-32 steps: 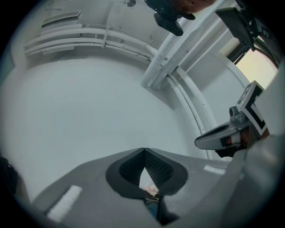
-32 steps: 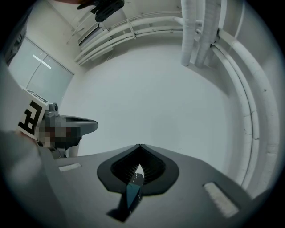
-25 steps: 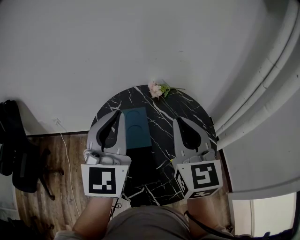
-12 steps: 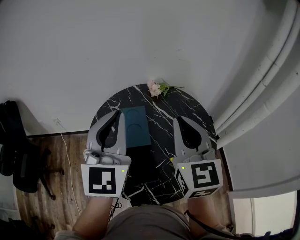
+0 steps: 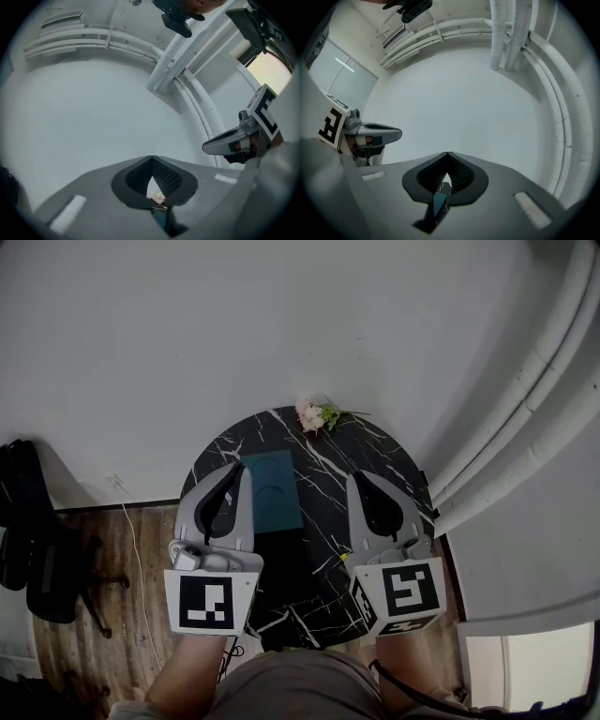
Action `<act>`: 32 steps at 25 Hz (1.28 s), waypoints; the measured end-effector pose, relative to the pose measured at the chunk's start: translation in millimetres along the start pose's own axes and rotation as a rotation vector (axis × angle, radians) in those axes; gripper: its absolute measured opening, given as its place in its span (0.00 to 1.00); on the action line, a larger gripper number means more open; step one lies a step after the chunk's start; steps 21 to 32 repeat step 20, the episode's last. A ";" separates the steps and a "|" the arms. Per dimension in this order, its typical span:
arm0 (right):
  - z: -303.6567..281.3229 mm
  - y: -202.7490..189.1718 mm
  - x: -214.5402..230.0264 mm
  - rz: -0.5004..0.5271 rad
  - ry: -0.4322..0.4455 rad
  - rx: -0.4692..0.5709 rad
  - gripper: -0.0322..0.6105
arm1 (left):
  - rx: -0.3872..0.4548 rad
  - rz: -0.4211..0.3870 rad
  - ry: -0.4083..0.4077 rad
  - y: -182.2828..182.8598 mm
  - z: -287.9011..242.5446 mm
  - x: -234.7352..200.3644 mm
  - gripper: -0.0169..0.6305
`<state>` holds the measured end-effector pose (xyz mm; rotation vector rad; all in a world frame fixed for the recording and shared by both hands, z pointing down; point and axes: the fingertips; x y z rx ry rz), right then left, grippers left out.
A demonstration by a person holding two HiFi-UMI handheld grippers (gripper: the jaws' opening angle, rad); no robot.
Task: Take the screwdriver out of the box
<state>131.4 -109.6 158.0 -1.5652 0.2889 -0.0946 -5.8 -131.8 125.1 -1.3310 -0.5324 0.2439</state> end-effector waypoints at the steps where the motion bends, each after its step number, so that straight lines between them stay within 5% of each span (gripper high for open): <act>1: 0.0 -0.2 -0.3 0.001 0.001 0.000 0.09 | 0.000 0.000 0.000 -0.1 0.1 0.0 0.03; 32: -0.6 -4.2 0.1 -0.011 -0.011 -0.014 0.09 | -0.001 -0.001 -0.007 -2.4 -0.6 0.5 0.03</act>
Point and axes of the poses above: the fingertips, and each gripper's own axes: z backward along the fingers, x to its right, y out of its top, and after that the axes turned 2 degrees about y, right-handed
